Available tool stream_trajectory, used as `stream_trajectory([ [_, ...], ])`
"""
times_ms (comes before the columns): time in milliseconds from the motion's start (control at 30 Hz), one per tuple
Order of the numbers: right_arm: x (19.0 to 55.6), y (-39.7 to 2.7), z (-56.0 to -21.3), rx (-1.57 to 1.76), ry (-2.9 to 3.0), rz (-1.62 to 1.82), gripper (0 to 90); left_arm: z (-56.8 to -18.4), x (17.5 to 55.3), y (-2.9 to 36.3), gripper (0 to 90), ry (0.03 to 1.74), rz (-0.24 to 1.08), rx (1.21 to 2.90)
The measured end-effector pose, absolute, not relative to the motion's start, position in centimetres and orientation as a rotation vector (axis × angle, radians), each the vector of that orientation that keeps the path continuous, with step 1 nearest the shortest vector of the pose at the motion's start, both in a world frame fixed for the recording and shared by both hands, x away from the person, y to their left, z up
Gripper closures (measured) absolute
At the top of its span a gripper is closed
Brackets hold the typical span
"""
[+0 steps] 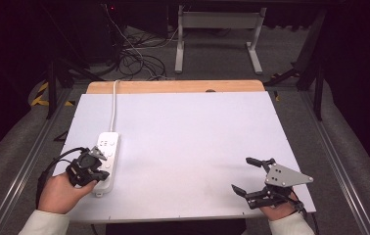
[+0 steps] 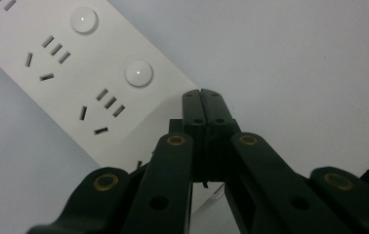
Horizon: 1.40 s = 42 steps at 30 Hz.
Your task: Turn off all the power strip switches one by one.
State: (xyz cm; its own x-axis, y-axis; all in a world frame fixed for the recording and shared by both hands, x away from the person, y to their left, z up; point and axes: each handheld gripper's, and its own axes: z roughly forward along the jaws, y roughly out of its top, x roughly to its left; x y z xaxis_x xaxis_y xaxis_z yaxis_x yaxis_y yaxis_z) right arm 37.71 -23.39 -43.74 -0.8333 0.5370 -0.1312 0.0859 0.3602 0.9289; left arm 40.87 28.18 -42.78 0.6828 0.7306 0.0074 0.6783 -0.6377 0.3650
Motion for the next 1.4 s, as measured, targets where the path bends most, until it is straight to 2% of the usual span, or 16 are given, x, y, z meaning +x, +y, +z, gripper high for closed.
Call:
stream_trajectory([
  [767,37.7,-23.3,-43.8,0.533,2.219,1.474,8.0,-43.3,40.4,27.8,90.0,1.120,0.275,2.565],
  [1133,37.6,-23.3,-43.8,0.530,2.222,1.474,8.0,-43.5,40.5,28.1,90.0,1.141,0.258,2.535],
  [1400,37.9,-23.2,-43.9,0.532,2.227,1.476,8.0,-41.7,40.3,28.6,90.0,1.094,0.332,2.387],
])
